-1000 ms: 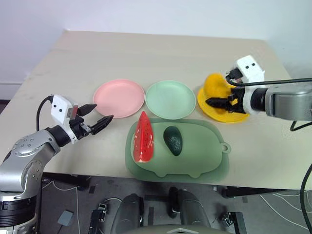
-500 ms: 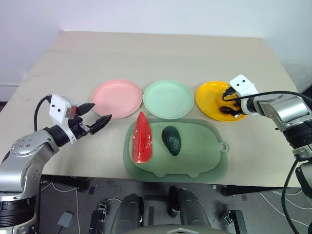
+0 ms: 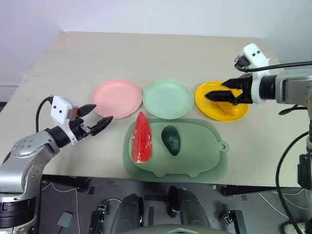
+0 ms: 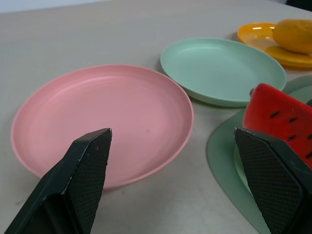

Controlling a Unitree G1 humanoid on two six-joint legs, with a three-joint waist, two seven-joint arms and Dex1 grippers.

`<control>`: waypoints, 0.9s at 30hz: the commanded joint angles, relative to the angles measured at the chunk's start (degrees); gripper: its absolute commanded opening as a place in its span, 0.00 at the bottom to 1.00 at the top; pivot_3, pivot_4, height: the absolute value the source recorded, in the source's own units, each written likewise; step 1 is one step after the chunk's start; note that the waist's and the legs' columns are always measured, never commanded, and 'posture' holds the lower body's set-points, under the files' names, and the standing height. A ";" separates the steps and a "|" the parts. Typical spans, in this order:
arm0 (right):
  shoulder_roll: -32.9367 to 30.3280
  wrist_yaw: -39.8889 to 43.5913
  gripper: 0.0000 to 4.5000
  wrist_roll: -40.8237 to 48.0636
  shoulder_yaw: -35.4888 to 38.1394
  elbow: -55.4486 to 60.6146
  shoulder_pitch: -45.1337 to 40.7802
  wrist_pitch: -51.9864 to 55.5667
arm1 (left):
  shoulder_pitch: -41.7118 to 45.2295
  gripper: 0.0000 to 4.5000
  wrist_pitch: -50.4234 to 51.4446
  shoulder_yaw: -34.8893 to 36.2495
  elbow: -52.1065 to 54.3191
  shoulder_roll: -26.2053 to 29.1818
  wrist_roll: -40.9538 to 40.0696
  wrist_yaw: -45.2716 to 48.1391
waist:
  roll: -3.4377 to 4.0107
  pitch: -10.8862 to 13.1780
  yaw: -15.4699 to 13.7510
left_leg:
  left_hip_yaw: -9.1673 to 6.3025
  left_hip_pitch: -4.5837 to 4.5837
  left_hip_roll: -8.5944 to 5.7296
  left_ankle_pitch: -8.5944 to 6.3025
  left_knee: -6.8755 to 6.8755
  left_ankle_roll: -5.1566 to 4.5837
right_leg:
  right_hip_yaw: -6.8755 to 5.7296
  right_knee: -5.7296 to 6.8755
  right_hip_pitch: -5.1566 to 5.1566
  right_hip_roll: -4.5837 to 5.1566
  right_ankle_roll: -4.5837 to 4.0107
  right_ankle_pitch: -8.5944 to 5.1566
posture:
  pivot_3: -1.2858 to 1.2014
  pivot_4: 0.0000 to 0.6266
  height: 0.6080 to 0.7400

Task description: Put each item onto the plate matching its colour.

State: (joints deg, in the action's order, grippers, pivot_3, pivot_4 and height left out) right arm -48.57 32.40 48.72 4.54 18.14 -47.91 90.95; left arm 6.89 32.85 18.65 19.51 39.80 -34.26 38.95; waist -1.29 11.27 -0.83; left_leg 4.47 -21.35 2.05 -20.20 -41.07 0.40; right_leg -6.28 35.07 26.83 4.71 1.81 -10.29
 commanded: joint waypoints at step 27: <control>11.37 -56.69 1.00 44.13 -11.32 0.29 11.03 -9.02 | -2.98 0.94 5.33 2.87 7.65 3.83 -10.47 6.54 | 0.04 0.02 0.27 | 0.02 0.01 -0.06 0.00 -0.02 0.00 | 0.08 0.02 0.02 0.02 0.02 0.00 | 0.52 0.24 1.00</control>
State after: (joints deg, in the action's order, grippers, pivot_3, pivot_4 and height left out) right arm -36.93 -24.02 91.62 -6.59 18.05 -36.23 83.22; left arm 4.23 37.87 19.59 24.85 42.83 -42.86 44.65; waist -1.25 11.29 -0.56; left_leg 4.48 -21.34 1.99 -20.20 -41.09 0.40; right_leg -6.20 35.10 26.85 4.72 1.83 -10.29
